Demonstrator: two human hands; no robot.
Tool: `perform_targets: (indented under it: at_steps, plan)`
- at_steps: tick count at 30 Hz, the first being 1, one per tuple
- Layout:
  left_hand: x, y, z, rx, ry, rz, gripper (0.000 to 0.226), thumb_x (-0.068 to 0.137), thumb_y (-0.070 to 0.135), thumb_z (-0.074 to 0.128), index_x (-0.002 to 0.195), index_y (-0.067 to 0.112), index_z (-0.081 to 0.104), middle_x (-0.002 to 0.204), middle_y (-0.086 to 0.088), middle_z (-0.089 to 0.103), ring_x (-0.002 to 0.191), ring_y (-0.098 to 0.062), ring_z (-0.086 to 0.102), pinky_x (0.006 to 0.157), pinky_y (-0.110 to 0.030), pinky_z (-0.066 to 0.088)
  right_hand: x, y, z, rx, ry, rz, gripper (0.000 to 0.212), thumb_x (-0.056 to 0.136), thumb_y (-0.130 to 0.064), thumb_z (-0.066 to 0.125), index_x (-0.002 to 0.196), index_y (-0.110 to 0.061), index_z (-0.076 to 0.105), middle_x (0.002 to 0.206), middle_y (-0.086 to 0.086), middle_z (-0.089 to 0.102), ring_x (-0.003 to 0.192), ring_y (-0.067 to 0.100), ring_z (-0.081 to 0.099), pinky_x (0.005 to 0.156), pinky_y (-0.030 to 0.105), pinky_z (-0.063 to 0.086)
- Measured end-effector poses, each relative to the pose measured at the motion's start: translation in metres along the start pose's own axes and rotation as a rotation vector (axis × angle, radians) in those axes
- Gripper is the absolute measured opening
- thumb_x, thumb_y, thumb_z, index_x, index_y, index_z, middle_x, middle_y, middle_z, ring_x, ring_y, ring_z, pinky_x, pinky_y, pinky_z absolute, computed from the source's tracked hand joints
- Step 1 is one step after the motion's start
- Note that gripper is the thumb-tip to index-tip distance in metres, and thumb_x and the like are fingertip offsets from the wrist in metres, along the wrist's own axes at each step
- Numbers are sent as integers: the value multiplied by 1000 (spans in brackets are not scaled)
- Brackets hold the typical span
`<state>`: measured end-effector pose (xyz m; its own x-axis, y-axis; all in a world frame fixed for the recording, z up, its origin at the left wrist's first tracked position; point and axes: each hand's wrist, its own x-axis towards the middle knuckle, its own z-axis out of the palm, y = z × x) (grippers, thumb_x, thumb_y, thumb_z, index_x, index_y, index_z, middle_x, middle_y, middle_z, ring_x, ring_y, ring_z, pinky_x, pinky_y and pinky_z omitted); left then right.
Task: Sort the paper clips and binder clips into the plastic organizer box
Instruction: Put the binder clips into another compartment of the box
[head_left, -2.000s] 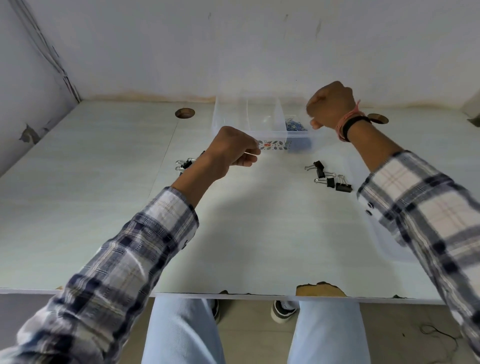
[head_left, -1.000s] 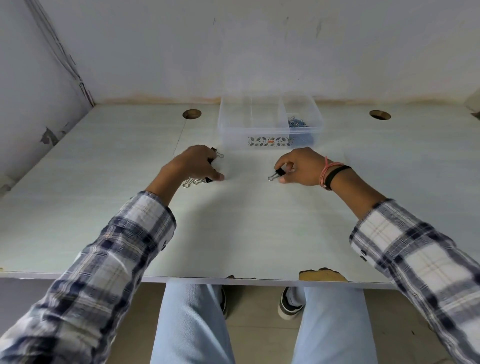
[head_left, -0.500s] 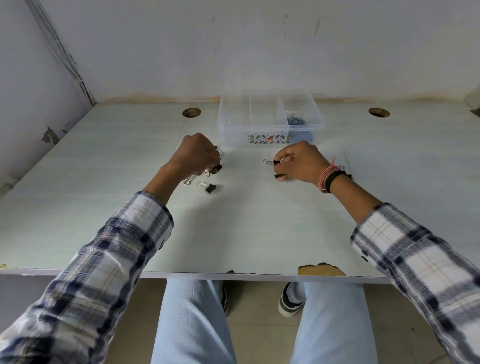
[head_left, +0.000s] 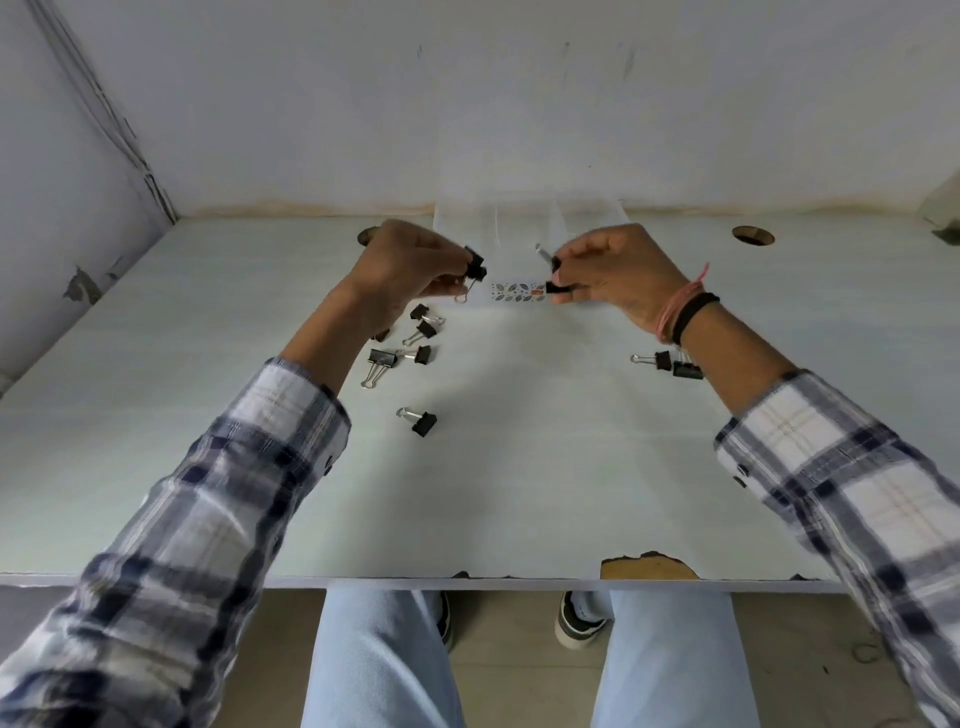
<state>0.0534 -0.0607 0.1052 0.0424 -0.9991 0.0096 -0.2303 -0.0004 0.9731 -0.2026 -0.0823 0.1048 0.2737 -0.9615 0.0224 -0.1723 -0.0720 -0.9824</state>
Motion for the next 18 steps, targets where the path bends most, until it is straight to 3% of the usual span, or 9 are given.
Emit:
perform_targets:
  at_steps: [3,8,11,16,18]
  plan:
    - [37,23,18,91,70,50,5,83,-4,73,86,-9,74,100,-32,73,78,-33,72,80,-40,65,33,-16,-6,-228,72,-27,18,80,5,74,98,9,70,93,21,72,82,31,76,79,41,63]
    - [98,43,56,354,137,-31,21,80,2,78,97,-10,74,80,-17,76,58,-19,73,68,-34,66,86,-24,-5,-623,106,26,18,75,-4,77,93,1,76,90,16,76,69,19,75,67,29,64]
    - [118,39,74,472,75,-68,22,85,3,75,104,-5,71,87,-18,77,66,-19,78,62,-29,65,106,-22,-3,-696,62,87,24,70,-6,83,91,2,77,86,16,76,74,25,76,77,39,63]
    - [122,30,78,456,10,-113,19,86,-3,73,105,-6,72,91,-23,76,75,-26,79,74,-38,66,107,-12,-6,-696,98,98,17,74,-5,78,91,2,78,87,18,77,77,27,76,79,38,63]
    - [116,30,72,462,3,-110,13,84,-5,72,95,0,73,85,-15,74,72,-22,75,82,-39,64,100,-8,-9,-649,138,74,14,76,-1,71,88,4,77,87,20,76,78,29,76,78,40,63]
